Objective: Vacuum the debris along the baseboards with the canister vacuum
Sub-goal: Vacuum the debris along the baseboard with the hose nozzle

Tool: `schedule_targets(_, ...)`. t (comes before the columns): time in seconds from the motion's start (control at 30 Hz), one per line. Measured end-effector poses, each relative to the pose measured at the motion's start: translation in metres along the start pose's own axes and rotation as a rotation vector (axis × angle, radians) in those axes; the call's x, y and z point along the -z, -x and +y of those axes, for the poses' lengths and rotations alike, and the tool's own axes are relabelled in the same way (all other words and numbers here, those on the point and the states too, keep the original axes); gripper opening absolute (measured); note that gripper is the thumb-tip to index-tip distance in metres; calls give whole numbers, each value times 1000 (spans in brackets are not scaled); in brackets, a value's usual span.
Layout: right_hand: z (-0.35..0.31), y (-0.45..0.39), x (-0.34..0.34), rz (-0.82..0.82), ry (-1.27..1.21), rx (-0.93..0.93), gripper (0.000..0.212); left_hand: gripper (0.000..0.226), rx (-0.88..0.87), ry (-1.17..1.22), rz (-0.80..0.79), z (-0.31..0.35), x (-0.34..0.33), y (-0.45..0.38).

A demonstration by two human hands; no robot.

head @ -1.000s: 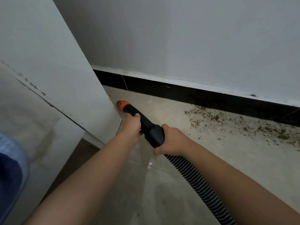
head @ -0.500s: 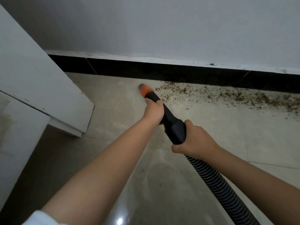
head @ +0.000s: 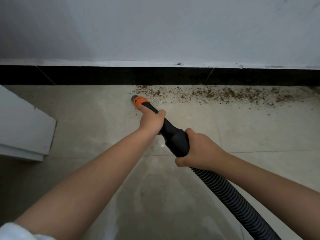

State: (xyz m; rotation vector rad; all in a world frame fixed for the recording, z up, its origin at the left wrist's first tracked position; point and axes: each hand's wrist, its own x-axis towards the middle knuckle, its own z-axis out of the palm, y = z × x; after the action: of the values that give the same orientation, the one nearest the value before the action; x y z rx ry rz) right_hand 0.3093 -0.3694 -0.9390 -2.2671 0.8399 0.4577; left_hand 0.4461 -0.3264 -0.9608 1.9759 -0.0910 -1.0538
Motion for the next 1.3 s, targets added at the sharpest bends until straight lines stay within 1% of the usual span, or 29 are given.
schedule_targets(0.2, 15, 22, 8, 7, 56, -12, 50, 77, 6, 58, -52, -3, -18, 16)
schedule_targets(0.3, 22, 31, 13, -2, 55, -3, 50, 78, 18, 78, -53, -4, -26, 24)
schedule_targets(0.57, 29, 48, 4, -59, -3, 28, 49, 83, 70, 64, 60, -27, -33, 40)
schedule_targets(0.77, 22, 43, -13, -92, -9, 86, 49, 77, 67, 58, 99, -39, -15, 42)
schedule_targets(1.03, 4, 24, -22, -43, -36, 126, 52, 78, 3, 68, 24, -29, 10, 31)
schedule_targets(1.3, 23, 24, -7, -47, -1, 105, 50, 77, 39, 78, 16, -25, -8, 29)
